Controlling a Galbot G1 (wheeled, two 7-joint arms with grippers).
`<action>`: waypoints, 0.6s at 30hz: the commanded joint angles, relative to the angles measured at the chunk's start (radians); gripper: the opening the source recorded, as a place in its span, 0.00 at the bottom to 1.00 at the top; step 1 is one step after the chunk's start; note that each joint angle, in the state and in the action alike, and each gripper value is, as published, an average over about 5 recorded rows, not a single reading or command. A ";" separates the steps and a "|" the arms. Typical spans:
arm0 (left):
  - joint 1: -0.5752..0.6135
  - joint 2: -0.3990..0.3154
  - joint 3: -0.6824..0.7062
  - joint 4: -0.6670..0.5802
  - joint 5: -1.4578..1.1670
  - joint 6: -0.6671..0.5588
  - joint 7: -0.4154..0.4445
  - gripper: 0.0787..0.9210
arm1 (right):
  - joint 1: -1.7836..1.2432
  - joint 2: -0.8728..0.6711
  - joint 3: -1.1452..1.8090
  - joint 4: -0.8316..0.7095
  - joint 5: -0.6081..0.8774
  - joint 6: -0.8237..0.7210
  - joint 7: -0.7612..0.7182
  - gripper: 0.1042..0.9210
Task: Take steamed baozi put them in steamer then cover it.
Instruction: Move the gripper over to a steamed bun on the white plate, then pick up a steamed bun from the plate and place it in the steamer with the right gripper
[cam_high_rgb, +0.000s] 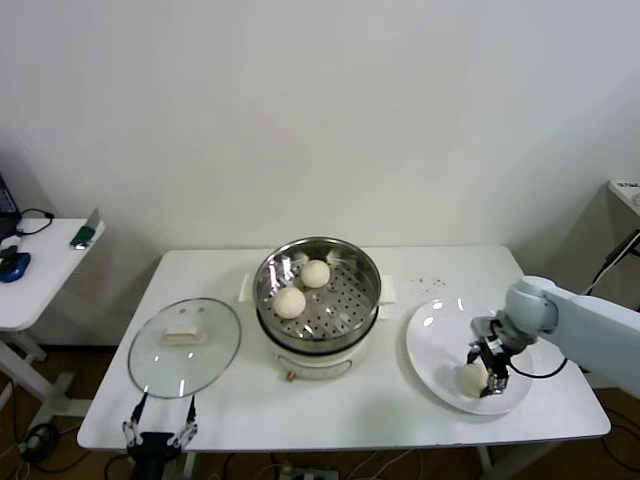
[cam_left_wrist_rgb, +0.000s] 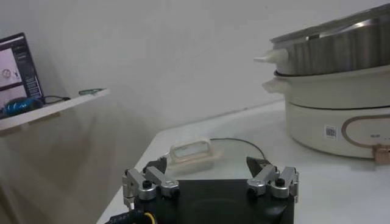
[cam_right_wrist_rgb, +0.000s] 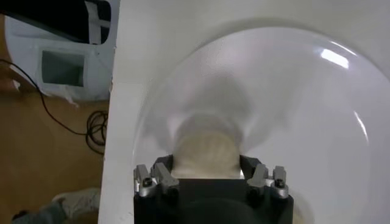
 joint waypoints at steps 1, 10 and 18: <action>0.001 0.001 0.000 -0.001 -0.003 -0.001 -0.001 0.88 | 0.034 0.006 -0.026 -0.005 0.005 0.026 -0.004 0.73; 0.004 0.001 0.002 -0.009 -0.003 0.001 -0.001 0.88 | 0.377 0.081 -0.213 -0.019 -0.006 0.305 -0.073 0.73; 0.006 -0.009 0.008 -0.020 0.021 0.017 0.002 0.88 | 0.736 0.276 -0.344 -0.004 -0.056 0.619 -0.135 0.74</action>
